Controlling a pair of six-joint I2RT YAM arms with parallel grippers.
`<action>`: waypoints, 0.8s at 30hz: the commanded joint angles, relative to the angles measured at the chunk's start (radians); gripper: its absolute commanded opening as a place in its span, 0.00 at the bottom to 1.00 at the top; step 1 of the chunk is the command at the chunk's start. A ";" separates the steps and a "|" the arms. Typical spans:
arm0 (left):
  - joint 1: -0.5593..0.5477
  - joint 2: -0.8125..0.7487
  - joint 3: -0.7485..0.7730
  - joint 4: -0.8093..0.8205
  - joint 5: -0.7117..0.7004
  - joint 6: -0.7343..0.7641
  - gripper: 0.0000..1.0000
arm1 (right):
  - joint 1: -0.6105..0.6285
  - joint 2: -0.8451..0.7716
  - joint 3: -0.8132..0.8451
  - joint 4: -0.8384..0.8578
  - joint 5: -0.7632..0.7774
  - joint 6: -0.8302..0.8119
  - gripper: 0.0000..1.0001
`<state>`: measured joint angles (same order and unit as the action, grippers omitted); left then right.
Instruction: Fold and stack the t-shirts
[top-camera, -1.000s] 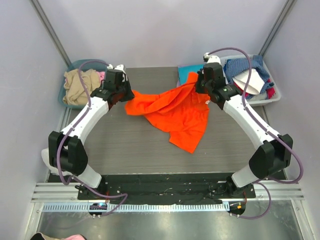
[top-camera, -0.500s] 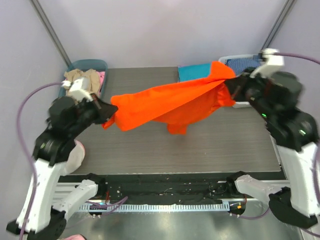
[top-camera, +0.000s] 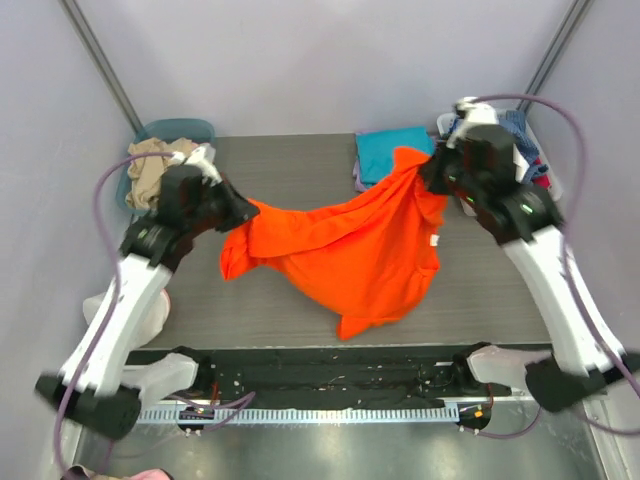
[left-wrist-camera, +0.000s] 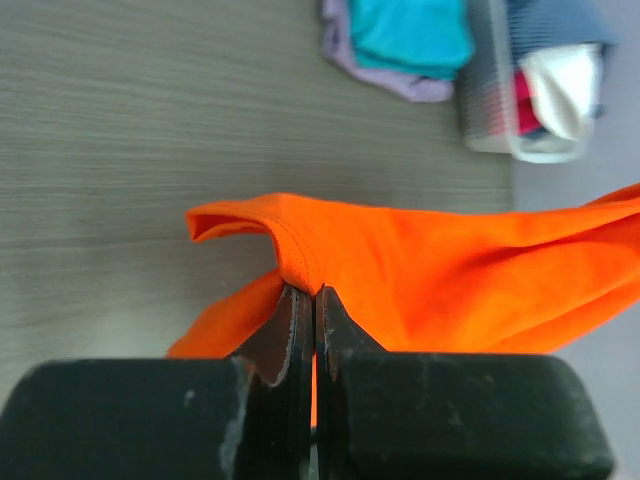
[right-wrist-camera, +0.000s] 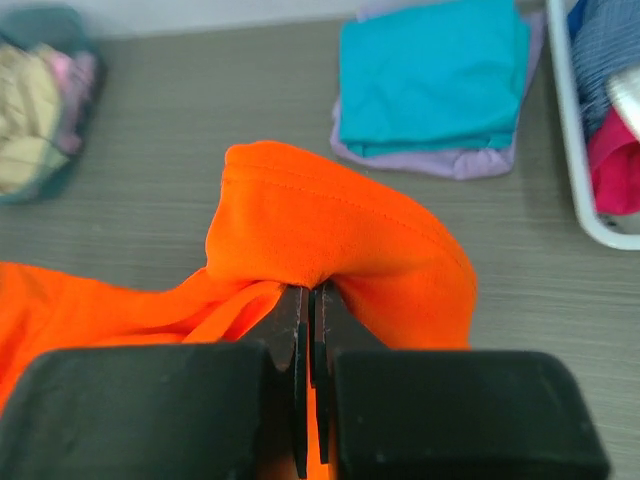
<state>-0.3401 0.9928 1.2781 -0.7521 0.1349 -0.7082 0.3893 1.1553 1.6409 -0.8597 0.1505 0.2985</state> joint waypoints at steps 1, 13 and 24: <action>0.030 0.288 -0.022 0.238 -0.046 0.027 0.00 | -0.036 0.252 -0.137 0.284 0.008 0.001 0.01; 0.135 0.951 0.256 0.415 0.054 0.084 0.00 | -0.119 0.759 -0.116 0.620 -0.061 -0.001 0.01; 0.093 0.531 0.182 0.286 0.092 0.108 0.00 | -0.119 0.374 -0.138 0.403 -0.109 -0.004 0.01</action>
<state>-0.2131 1.8240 1.4803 -0.4362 0.1936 -0.6369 0.2672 1.7687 1.4498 -0.3878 0.0799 0.3031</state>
